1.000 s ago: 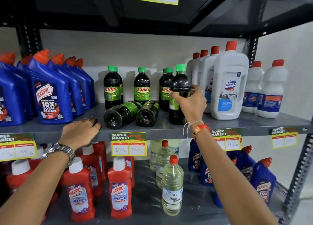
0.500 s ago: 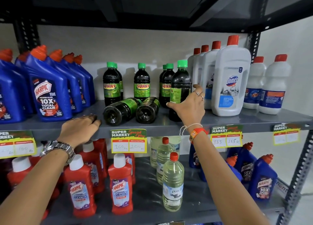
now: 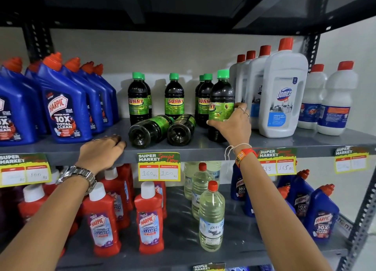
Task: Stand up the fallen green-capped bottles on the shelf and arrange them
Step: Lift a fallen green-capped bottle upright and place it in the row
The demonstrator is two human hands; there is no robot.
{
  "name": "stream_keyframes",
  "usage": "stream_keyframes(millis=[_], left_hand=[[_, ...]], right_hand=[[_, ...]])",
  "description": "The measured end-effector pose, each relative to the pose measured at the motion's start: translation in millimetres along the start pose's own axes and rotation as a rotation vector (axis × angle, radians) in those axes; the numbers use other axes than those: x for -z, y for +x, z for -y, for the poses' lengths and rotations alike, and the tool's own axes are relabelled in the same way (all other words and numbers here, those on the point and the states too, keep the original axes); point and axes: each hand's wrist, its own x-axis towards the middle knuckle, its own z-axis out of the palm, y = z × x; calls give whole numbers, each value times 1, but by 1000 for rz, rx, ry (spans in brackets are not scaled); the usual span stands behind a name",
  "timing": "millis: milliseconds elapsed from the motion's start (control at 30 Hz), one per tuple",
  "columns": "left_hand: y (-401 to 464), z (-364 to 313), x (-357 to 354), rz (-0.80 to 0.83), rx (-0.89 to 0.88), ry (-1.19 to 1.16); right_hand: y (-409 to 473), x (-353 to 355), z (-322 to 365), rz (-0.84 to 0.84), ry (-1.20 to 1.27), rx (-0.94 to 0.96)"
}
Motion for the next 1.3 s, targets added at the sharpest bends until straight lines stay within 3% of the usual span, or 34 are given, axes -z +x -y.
stream_keyframes(millis=[200,400,467,667,1067,1167,1233,1300], left_hand=[[1,1,0,5,14,-31],[1,1,-2,10,21,-51],[1,2,-2,1,25,-57],[2,1,-4,-10,29,-50],[1,-1,-1,8,34,-61],[1,-1,-2,-9,39,-65],[2,-1,-4,-21,37,-65],[3,-1,-3,-22,72,-128]], right_hand=[[7,3,-6,141,273,-79],[-4,-5,-4,18,-43,-25],[-2,-6,-5,4,-33,-5],[2,-6,-5,170,168,-11],[-8,-6,-1,127,85,-11],[-16,0,12,-2,-12,13],[-22,6,32,-176,4,161],[-25,9,55,-199,-5,336]])
